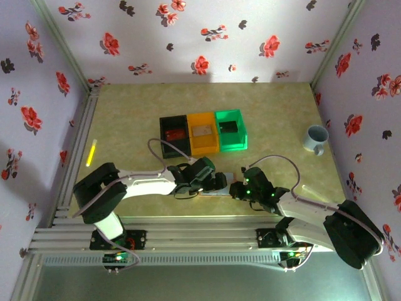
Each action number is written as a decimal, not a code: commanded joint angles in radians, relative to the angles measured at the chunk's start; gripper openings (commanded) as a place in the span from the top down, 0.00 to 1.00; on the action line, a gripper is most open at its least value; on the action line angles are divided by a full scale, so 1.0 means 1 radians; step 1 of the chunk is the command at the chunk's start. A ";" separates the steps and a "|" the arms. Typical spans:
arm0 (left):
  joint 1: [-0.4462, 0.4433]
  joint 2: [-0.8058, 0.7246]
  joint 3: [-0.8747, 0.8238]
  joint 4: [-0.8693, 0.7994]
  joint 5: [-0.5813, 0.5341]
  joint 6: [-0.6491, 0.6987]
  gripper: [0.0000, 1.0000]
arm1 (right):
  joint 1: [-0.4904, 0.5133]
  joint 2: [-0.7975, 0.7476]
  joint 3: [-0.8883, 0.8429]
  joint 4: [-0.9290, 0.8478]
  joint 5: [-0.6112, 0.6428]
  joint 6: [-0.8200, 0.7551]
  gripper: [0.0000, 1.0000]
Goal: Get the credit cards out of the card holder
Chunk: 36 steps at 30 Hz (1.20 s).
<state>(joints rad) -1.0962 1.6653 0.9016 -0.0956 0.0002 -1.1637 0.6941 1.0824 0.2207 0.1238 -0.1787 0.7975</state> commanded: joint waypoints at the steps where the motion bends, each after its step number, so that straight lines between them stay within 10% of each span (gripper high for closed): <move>1: -0.011 0.016 0.028 -0.013 -0.018 0.025 0.00 | 0.008 0.009 -0.018 -0.006 0.030 0.009 0.92; 36: -0.019 0.014 0.064 0.007 -0.017 0.025 0.00 | 0.009 0.009 -0.025 0.000 0.028 0.012 0.92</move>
<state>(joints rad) -1.1049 1.6680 0.9382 -0.0898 0.0006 -1.1526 0.6941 1.0824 0.2146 0.1352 -0.1783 0.7975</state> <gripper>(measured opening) 0.997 0.082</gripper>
